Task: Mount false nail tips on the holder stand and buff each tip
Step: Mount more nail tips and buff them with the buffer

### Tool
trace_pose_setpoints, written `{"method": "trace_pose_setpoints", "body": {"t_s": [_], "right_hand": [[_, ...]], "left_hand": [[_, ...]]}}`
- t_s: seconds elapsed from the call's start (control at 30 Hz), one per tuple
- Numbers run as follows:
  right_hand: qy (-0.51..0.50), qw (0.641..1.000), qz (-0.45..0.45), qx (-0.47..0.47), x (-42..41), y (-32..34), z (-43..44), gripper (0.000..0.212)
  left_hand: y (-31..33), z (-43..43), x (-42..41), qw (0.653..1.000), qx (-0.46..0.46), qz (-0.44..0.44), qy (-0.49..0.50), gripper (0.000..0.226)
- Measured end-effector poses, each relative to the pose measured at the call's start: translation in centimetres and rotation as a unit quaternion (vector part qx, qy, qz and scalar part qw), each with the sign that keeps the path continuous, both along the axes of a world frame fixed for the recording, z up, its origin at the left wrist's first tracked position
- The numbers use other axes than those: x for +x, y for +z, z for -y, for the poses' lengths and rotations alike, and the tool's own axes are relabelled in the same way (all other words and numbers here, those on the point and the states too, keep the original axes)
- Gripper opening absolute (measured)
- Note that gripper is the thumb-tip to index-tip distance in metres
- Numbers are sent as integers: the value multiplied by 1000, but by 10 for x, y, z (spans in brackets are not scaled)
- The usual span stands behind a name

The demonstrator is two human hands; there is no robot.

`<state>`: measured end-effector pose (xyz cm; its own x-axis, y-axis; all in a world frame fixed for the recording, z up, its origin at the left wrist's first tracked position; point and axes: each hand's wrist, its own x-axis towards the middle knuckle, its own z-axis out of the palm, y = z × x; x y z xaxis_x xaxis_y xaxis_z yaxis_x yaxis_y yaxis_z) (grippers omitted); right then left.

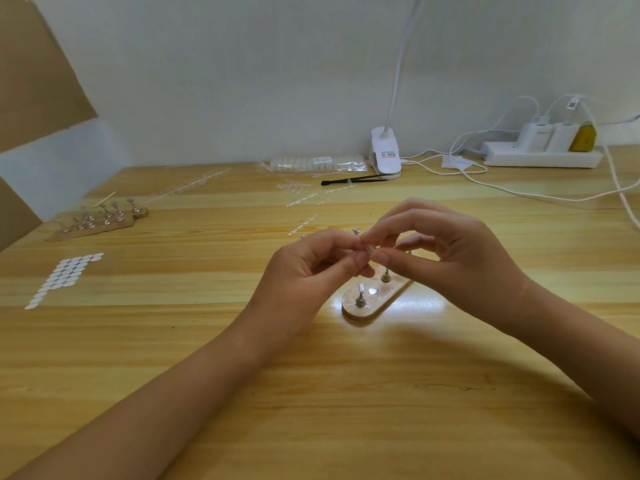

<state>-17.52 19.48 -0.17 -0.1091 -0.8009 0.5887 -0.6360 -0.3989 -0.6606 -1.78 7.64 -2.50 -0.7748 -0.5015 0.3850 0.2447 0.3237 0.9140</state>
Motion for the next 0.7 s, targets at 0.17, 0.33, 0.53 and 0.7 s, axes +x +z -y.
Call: {"method": "trace_pose_setpoints", "body": {"t_s": [0.17,0.33,0.53,0.7], "right_hand": [[-15,999,-40,-21,0,-2,1,23],[-63,981,-157,-100,0,-11,4,23],[-88,958,-247,-117,-6,-19,4,41],[-64,982,-165,-63,-5,-18,1,56]], "left_hand": [[-2,-1,1,1000,-3,0,10,12],[-2,-5,1,1000,11,-8,16,10],[2,-5,1,999,21,-19,31,16],[4,-1,0,998,18,-36,40,10]]}}
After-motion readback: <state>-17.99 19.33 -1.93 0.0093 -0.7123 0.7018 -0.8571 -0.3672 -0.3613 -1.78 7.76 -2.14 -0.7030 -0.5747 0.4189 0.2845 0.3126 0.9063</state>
